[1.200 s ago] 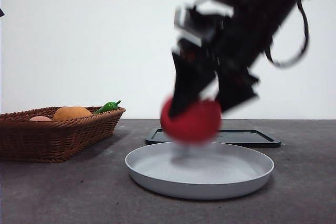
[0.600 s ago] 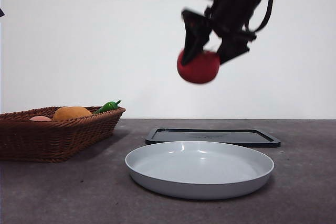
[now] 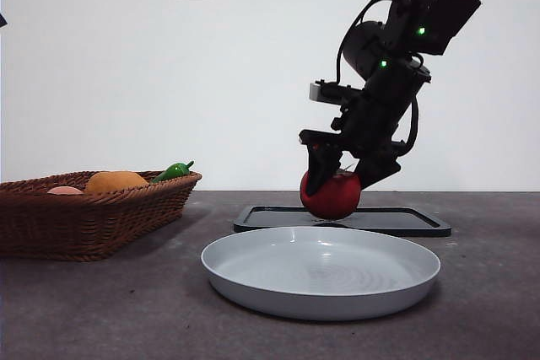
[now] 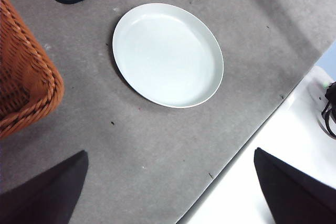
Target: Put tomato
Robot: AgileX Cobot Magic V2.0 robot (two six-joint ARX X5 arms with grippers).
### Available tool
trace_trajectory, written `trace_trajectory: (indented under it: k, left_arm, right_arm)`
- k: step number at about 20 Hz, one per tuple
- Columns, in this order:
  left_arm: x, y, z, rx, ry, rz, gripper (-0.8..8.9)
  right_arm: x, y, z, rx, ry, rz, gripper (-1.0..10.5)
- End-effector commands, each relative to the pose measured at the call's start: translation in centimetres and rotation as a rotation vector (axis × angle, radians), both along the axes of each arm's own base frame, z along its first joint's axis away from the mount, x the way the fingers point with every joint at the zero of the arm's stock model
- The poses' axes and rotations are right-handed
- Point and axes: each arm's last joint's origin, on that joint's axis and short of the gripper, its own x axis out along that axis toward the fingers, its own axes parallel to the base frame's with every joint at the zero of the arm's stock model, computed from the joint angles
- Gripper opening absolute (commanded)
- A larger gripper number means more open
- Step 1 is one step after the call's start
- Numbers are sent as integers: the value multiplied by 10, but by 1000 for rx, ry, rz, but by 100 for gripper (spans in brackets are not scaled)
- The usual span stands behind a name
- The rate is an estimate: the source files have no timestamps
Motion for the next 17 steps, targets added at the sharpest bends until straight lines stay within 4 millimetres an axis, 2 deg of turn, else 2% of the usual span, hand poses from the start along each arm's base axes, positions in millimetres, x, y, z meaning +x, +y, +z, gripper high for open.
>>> trace_trajectory:
  k: [1,4,6,9,13,17]
  left_arm:
    - [1,-1,6,-10,-25,-10,496]
    - [1,-1,6,-10,-26,-11,497]
    - [1,-1,6,-10,-26,-11,497]
    - [1,-1,6,-10,-26,-11,497]
    - [1,-1,6,-10,-26,-10,496]
    - [1,-1,6,-10,-25,-10,497]
  right_arm:
    - [7,4,-6,-6,-8,11,124]
    - [6,4,-7,-7,-1,11,285]
    - [6,4,-7,-10,7,13,328]
    - [5,5,-6,-13,15,13,473]
    - [7,6,10,-23,43,14,488]
    - [4,4,46,-26,41,11,492]
